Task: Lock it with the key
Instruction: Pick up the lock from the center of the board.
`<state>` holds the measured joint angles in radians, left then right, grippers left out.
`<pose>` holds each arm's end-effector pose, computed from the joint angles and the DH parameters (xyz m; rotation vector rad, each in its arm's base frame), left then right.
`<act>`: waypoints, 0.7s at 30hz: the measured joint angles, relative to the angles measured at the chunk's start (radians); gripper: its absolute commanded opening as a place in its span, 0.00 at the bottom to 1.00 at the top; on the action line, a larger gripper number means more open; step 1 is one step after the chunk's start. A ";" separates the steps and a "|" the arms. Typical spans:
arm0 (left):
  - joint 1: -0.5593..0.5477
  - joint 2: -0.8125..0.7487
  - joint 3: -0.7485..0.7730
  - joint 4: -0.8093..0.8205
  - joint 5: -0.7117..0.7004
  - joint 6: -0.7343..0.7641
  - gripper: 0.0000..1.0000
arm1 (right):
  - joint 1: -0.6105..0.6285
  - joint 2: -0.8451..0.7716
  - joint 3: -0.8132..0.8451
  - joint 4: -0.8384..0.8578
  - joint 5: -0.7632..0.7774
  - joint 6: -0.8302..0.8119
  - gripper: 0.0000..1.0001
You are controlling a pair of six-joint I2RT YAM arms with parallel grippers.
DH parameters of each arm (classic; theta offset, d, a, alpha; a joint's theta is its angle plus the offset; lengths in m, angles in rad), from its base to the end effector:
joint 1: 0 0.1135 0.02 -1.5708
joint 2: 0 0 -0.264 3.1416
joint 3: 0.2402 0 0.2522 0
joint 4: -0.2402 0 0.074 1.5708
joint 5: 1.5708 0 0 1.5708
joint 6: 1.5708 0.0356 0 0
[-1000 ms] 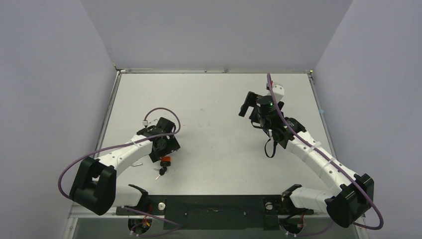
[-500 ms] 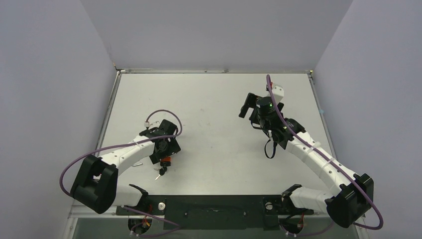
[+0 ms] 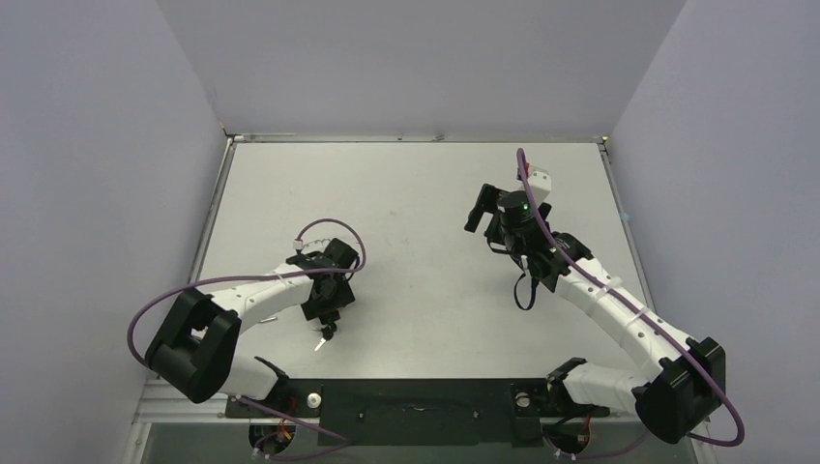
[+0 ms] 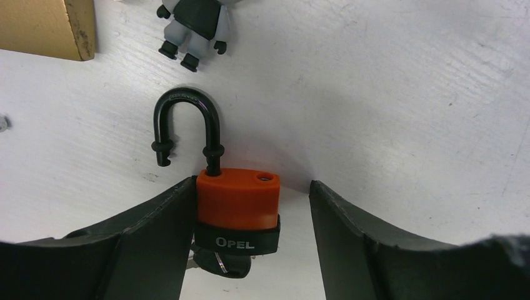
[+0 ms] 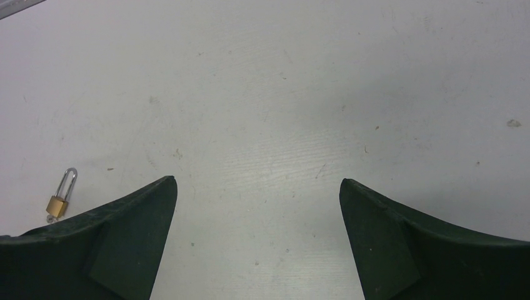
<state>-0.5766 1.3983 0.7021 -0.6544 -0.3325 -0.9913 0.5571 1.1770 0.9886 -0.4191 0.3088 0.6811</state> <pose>0.1946 -0.1127 0.1575 -0.6162 2.6812 0.1121 0.2257 0.1278 0.3088 0.3097 2.1483 0.3820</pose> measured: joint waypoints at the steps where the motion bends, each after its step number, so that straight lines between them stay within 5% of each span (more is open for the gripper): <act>1: -0.006 0.004 0.003 0.000 -0.005 -0.004 0.59 | 0.000 -0.003 -0.005 0.001 0.000 0.002 0.98; 9: -0.024 0.026 0.021 -0.008 -0.011 -0.049 0.48 | 0.000 -0.027 -0.055 0.021 -0.022 0.005 0.98; 15: -0.024 0.040 0.036 -0.012 0.009 -0.063 0.15 | 0.001 -0.073 -0.150 0.103 -0.114 0.001 0.97; 21: -0.024 0.064 0.067 0.029 0.110 -0.098 0.00 | 0.001 -0.122 -0.240 0.214 -0.215 0.010 0.96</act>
<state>-0.6006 1.4620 0.7692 -0.6250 -0.2226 -1.0893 0.5583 1.0554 0.7483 -0.2054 0.0940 0.6907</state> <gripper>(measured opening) 0.429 0.970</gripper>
